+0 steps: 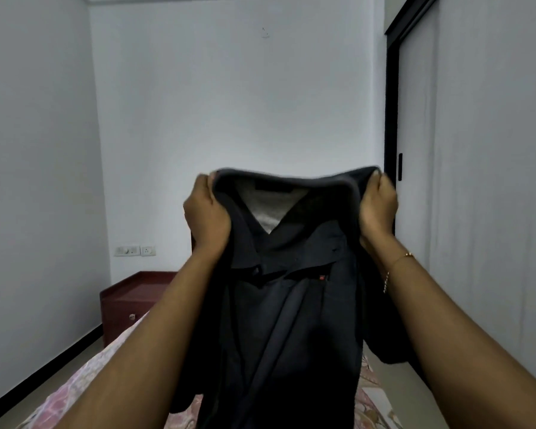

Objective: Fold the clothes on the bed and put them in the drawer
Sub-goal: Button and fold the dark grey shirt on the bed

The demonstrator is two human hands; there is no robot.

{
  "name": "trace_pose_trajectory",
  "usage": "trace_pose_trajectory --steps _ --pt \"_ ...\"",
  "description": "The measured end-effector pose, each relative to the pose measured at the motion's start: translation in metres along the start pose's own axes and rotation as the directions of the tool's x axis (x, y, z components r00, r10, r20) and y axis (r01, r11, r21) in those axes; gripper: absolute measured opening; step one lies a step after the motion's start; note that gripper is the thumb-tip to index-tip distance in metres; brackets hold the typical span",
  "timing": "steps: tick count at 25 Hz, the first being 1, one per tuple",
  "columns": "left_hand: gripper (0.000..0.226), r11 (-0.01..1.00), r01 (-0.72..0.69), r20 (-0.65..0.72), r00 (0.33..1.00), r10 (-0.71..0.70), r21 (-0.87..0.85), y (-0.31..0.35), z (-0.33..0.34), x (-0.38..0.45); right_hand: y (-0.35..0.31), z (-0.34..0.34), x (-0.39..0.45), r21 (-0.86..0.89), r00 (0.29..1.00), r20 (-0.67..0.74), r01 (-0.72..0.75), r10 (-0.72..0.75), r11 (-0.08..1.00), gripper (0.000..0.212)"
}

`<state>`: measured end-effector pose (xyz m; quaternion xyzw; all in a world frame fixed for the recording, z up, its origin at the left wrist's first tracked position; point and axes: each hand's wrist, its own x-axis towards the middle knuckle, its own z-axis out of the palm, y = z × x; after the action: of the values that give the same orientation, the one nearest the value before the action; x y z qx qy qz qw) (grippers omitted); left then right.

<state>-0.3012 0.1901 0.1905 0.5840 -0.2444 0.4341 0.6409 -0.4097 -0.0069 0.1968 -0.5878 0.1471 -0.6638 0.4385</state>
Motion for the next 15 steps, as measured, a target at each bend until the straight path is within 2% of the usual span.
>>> trace_pose_trajectory --steps 2,4,8,10,12,15 --pt "0.027 0.997 -0.033 -0.091 0.995 0.027 -0.072 0.034 0.003 0.019 -0.036 -0.007 0.013 -0.012 0.982 -0.142 0.125 -0.126 0.992 0.035" --pt "0.033 0.997 -0.043 -0.115 0.993 0.035 -0.067 0.068 0.003 0.046 -0.070 -0.013 0.033 -0.052 0.951 -0.235 0.194 -0.201 0.980 0.034" --pt "0.041 0.997 0.012 0.005 1.000 -0.013 0.080 0.098 0.004 0.090 -0.101 -0.014 0.076 -0.219 0.967 -0.125 0.190 -0.221 0.957 0.043" --pt "0.042 0.986 0.034 0.095 0.994 -0.050 0.165 0.077 0.004 0.091 -0.078 -0.004 0.078 -0.327 0.966 -0.059 0.219 -0.251 0.919 0.043" --pt "0.043 0.969 0.064 0.190 0.976 -0.111 0.239 0.032 0.006 0.071 -0.027 0.006 0.060 -0.383 0.973 0.009 0.215 -0.229 0.898 0.038" --pt "0.044 0.929 0.161 0.343 0.897 -0.279 0.335 -0.046 0.004 0.023 0.069 0.010 0.019 -0.456 0.988 0.138 0.128 -0.072 0.881 0.035"
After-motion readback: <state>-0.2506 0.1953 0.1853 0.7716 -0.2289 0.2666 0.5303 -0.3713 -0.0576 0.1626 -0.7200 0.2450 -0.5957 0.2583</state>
